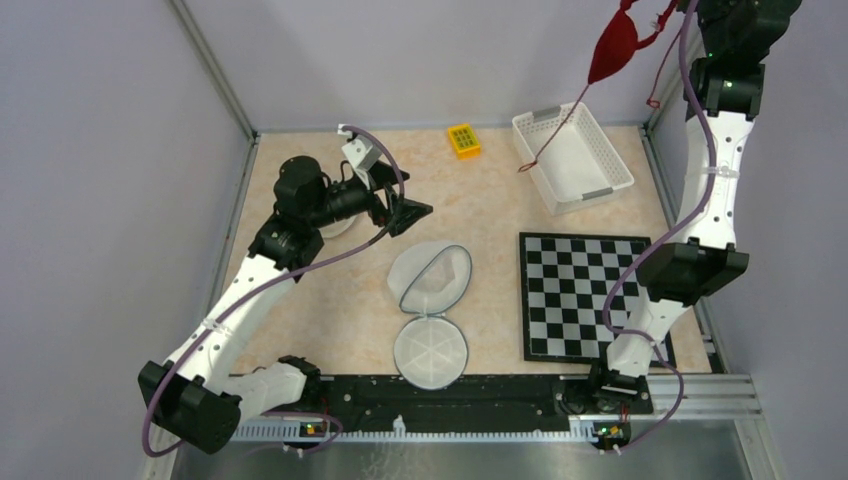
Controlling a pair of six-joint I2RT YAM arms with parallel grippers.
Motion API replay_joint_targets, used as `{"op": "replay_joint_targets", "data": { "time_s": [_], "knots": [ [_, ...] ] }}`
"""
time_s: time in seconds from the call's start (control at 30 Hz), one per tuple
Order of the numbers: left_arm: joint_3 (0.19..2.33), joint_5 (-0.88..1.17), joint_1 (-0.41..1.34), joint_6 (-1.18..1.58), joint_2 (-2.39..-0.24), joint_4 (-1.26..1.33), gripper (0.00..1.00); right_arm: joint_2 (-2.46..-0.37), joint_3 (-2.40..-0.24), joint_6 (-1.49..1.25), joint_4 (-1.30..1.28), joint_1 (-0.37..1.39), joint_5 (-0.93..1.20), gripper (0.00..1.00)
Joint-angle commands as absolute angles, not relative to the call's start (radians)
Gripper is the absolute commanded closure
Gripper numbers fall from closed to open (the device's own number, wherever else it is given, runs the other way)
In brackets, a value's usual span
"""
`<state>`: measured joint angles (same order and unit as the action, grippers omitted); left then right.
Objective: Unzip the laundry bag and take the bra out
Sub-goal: Place the bra in the bin.
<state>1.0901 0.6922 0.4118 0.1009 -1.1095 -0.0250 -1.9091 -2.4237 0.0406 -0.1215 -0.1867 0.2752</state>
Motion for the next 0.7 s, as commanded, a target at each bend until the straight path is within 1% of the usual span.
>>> {"op": "replay_joint_targets", "data": {
  "time_s": [0.0, 0.4, 0.67],
  "knots": [
    [1.085, 0.709, 0.403, 0.089, -1.094, 0.005, 0.01, -1.890, -2.471, 0.041, -0.010, -0.204, 0.227, 1.00],
    [1.061, 0.711, 0.400, 0.084, -1.084, 0.005, 0.01, -1.948, -2.454, 0.078, 0.018, -0.212, 0.189, 1.00],
    [1.049, 0.718, 0.397, 0.083, -1.085, 0.005, 0.01, -1.954, -2.384, 0.069, 0.023, -0.212, 0.194, 1.00]
  ]
}}
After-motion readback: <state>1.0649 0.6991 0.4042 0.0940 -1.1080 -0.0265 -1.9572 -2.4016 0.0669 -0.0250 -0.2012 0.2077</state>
